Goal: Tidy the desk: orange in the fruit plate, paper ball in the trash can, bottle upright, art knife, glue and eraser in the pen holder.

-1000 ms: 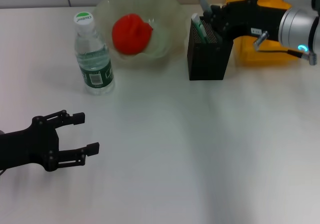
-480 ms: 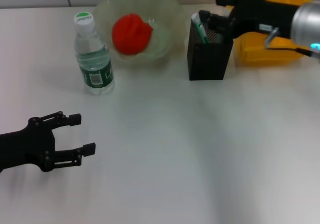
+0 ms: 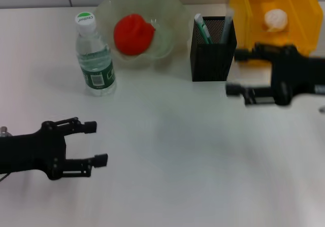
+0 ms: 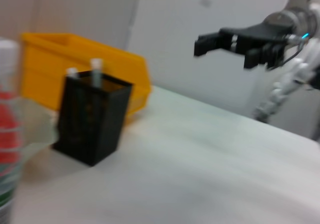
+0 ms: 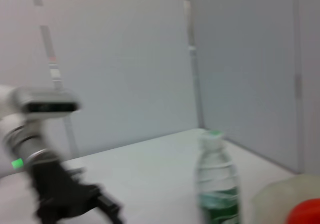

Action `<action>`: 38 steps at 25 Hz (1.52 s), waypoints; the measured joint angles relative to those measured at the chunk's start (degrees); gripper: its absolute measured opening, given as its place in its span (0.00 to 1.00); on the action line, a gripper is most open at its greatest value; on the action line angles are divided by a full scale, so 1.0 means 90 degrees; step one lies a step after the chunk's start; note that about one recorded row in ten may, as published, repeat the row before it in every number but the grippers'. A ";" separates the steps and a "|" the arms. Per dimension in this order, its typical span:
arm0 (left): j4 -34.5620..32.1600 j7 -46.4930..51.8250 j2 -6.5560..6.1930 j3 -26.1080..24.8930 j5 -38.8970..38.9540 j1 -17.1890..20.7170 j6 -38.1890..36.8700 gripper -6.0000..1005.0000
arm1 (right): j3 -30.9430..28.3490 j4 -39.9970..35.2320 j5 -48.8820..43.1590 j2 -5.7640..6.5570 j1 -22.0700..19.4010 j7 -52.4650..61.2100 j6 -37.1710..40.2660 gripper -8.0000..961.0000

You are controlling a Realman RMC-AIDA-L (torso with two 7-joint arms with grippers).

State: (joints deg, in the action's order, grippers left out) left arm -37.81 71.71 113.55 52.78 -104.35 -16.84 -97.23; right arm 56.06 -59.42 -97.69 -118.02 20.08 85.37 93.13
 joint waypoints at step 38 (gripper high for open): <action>-0.0165 0.0787 -0.0009 0.0035 -0.0769 -0.0642 -0.0469 0.86 | -0.0340 0.1648 -0.1118 0.0194 -0.0003 -0.1302 0.0997 0.87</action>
State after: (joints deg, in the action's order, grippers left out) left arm -39.29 78.80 113.46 53.10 -111.27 -22.62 -101.45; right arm 52.99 -44.59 -107.76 -116.27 20.05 73.66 102.11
